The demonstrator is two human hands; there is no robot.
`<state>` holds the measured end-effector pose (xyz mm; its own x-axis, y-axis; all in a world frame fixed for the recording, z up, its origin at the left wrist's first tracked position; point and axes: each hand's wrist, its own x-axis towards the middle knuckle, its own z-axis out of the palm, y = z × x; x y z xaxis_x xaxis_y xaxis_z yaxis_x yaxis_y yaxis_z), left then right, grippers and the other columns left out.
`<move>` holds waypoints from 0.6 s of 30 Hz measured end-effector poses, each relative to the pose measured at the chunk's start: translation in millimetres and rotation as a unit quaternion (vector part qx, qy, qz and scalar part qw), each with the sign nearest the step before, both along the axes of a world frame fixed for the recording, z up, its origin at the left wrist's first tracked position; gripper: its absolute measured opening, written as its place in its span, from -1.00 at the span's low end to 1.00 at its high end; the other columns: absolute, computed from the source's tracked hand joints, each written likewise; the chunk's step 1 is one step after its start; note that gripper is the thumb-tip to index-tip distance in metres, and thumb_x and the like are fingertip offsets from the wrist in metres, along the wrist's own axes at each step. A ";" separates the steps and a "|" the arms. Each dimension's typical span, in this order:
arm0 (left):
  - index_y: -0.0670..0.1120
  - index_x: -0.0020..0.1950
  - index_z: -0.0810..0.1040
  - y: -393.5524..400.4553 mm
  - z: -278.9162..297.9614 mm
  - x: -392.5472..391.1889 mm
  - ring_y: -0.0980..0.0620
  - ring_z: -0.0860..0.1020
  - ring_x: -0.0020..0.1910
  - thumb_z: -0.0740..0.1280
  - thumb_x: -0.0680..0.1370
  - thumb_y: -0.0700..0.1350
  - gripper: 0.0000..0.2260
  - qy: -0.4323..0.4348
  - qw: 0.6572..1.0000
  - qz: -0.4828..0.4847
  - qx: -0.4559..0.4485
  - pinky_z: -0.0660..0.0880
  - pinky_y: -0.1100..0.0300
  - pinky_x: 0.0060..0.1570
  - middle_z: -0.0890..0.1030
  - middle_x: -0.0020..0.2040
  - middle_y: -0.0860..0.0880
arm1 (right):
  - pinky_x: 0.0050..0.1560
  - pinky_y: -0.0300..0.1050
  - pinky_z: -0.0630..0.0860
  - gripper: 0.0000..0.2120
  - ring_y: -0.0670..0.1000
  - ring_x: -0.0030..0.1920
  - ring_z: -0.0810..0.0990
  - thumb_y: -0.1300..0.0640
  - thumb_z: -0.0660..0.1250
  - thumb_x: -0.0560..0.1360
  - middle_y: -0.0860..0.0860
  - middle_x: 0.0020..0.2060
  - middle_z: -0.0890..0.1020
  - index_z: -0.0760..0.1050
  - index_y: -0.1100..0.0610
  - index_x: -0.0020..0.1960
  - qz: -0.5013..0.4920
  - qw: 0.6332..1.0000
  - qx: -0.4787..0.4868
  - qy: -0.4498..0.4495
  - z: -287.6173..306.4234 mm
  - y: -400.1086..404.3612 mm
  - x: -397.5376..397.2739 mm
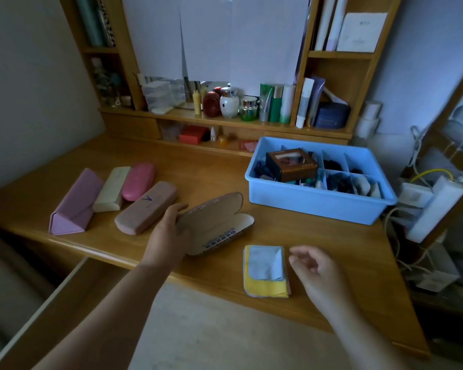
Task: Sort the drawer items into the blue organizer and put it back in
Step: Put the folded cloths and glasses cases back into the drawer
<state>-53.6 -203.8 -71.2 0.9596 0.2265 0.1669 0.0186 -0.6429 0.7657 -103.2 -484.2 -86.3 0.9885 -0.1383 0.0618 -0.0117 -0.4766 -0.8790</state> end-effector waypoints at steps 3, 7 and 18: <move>0.03 0.44 0.25 1.3 -1.5 -11.0 0.07 0.44 0.14 0.31 0.52 -0.22 -0.48 -0.018 1.000 0.013 -0.016 0.44 0.26 -0.04 0.43 0.19 0.05 | 0.05 -0.19 0.42 -0.71 -0.11 0.13 0.50 0.00 0.34 0.50 -0.14 0.14 0.53 0.47 -0.07 0.22 0.058 0.992 -0.091 0.059 15.9 7.1 30.6; 0.02 0.47 0.20 1.2 0.4 -28.1 0.05 0.42 0.28 0.35 0.53 -0.13 -0.44 -0.002 0.991 0.053 -0.119 0.45 0.24 0.05 0.41 0.35 -0.01 | 0.13 -0.17 0.43 -0.40 -0.05 0.21 0.48 -0.05 0.43 0.42 -0.07 0.26 0.48 0.33 -0.02 0.40 0.157 0.957 -0.193 0.150 37.7 21.4 58.0; -0.02 0.34 0.39 -24.1 18.0 -88.8 0.11 0.43 0.15 0.37 0.50 -0.25 -0.57 -0.115 0.987 0.088 -0.074 0.42 0.18 0.10 0.43 0.21 0.04 | -0.17 -0.21 0.45 -0.57 0.00 0.00 0.57 -0.04 0.49 0.33 0.00 0.01 0.61 0.55 0.13 0.12 0.239 0.865 -0.363 0.251 65.6 25.6 60.7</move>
